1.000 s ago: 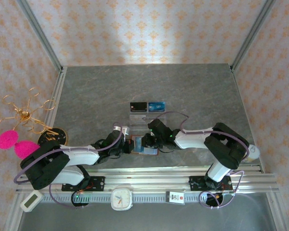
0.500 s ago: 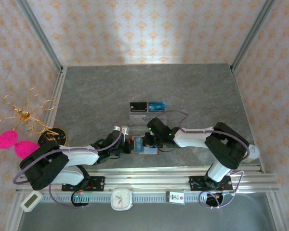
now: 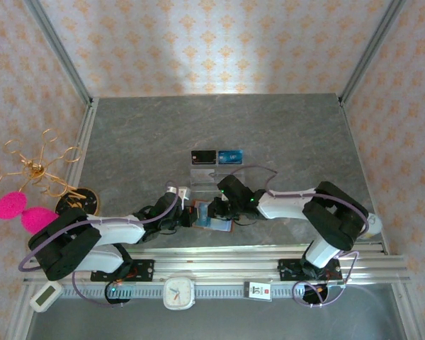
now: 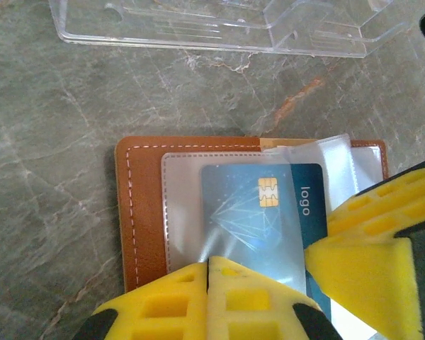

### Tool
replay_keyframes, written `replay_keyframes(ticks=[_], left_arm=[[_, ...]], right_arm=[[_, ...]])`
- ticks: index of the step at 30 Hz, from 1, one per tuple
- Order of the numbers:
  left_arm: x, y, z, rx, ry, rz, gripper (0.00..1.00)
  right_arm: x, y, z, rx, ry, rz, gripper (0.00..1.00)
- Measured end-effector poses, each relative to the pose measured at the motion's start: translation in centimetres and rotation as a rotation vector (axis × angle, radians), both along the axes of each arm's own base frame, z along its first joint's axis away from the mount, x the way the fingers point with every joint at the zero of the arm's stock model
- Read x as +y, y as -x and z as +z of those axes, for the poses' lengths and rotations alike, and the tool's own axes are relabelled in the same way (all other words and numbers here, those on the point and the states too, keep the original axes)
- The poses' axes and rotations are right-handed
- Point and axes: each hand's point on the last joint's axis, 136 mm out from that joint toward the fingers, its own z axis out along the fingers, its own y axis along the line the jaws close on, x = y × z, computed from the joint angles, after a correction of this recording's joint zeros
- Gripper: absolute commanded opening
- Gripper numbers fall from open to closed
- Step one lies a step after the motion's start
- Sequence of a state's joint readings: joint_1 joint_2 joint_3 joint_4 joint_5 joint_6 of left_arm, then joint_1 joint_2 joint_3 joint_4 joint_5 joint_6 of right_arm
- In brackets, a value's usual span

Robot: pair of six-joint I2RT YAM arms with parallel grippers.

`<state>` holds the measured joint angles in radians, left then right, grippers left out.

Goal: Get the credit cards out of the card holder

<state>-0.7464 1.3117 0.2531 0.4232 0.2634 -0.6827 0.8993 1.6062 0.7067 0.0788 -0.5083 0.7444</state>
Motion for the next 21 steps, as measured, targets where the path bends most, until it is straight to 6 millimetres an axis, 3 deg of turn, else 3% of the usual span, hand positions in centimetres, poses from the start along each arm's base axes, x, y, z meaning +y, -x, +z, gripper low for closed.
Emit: replay_keyframes(ticks=[6, 14, 21], left_arm=[[-0.1, 0.1, 0.0, 0.004, 0.005, -0.007, 0.0], [-0.2, 0.3, 0.0, 0.008, 0.016, -0.016, 0.0], [-0.2, 0.5, 0.2, 0.013, 0.028, -0.025, 0.0]], right_arm=[[-0.2, -0.5, 0.2, -0.026, 0.042, 0.007, 0.0], [-0.7, -0.3, 0.7, -0.06, 0.06, -0.001, 0.0], [-2.5, 0.0, 0.6, -0.078, 0.122, -0.013, 0.0]])
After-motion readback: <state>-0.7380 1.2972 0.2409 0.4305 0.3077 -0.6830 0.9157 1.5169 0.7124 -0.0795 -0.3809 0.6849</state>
